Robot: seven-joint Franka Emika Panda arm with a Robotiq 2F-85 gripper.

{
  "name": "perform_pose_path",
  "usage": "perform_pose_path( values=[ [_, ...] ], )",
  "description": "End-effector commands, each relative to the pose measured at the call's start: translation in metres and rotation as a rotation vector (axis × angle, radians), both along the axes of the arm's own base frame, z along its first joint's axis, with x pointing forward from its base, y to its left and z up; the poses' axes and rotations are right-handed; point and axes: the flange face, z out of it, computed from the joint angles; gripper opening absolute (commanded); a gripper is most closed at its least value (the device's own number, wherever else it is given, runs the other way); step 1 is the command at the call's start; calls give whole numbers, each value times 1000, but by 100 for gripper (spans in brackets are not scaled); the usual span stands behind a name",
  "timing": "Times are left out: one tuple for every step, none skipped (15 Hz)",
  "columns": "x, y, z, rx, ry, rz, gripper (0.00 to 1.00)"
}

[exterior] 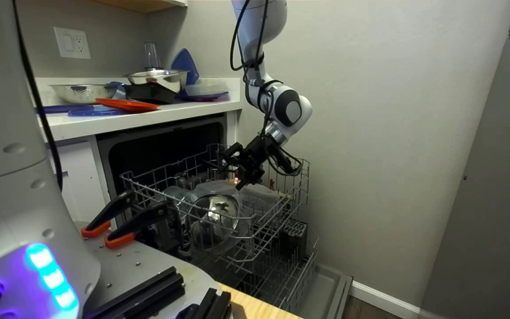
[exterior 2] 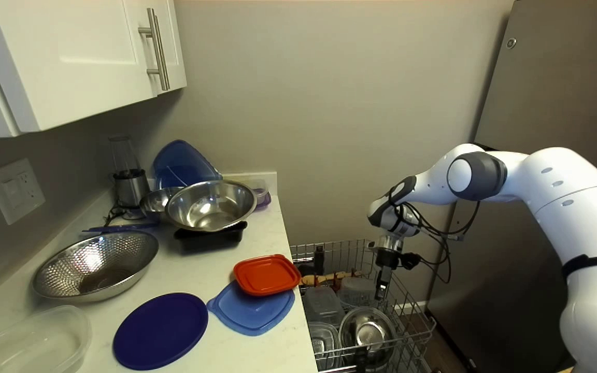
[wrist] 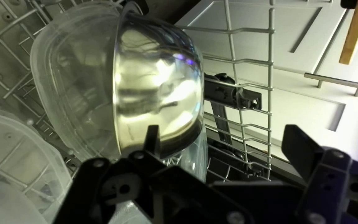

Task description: Remove a silver bowl from the rack of the dishwasher and put it in the silver basin on the counter

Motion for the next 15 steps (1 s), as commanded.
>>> perform_pose_path(
  values=[
    [2, -7, -12, 34, 4, 39, 100],
    [3, -8, -16, 37, 2, 42, 100],
    [4, -9, -19, 39, 1, 44, 100],
    [4, -9, -23, 43, 0, 46, 100],
    [4, -10, -26, 44, 0, 49, 100],
    [3, -11, -29, 47, -1, 51, 100],
    [3, -12, -33, 49, -1, 52, 100],
    [2, -14, -37, 53, 1, 51, 100],
    [1, -14, -41, 56, 2, 50, 100],
    [1, -15, -45, 57, 3, 49, 100],
    [1, -16, -47, 53, 2, 48, 100],
    [2, -17, -49, 48, -1, 48, 100],
    [3, -18, -50, 44, -2, 49, 100],
    [4, -19, -50, 42, -5, 49, 100],
    [5, -20, -50, 39, -7, 51, 100]
  ],
)
